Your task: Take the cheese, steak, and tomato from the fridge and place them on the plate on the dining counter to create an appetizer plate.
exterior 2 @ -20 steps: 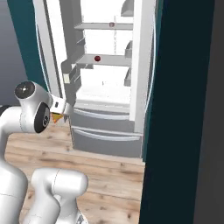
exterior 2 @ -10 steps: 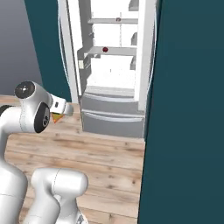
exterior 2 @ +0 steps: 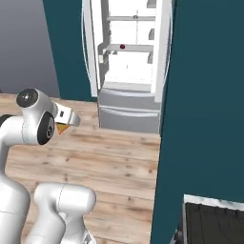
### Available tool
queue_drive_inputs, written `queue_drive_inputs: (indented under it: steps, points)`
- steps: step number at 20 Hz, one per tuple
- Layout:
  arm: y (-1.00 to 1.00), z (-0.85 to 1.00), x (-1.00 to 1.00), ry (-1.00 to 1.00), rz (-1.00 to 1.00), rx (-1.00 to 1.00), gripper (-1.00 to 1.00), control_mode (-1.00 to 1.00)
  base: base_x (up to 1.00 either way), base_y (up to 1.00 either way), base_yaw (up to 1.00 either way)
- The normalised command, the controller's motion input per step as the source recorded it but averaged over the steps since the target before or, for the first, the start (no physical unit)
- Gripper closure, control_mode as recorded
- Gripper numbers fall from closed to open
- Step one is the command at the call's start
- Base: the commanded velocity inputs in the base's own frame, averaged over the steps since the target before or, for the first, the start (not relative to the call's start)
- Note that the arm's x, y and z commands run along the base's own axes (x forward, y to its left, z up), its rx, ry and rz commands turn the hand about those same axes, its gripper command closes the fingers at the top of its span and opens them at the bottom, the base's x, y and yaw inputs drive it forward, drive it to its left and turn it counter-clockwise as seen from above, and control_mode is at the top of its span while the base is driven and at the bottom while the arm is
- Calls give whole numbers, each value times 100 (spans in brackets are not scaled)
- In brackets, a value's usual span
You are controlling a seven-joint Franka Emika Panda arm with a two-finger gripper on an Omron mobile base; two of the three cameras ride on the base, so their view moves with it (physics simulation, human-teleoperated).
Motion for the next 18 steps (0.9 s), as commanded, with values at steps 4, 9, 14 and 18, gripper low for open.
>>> queue_drive_inputs:
  steps: [4, 9, 14, 18]
  points:
    - [0, 0, 0, 0, 0, 0, 100, 100, -100, 46, 6]
    - [0, 0, 0, 0, 0, 0, 100, 100, -100, 62, 9]
    - [0, 0, 0, 0, 0, 0, 100, 100, -100, 67, 10]
    - [0, 0, 0, 0, 0, 0, 100, 100, -100, 65, 10]
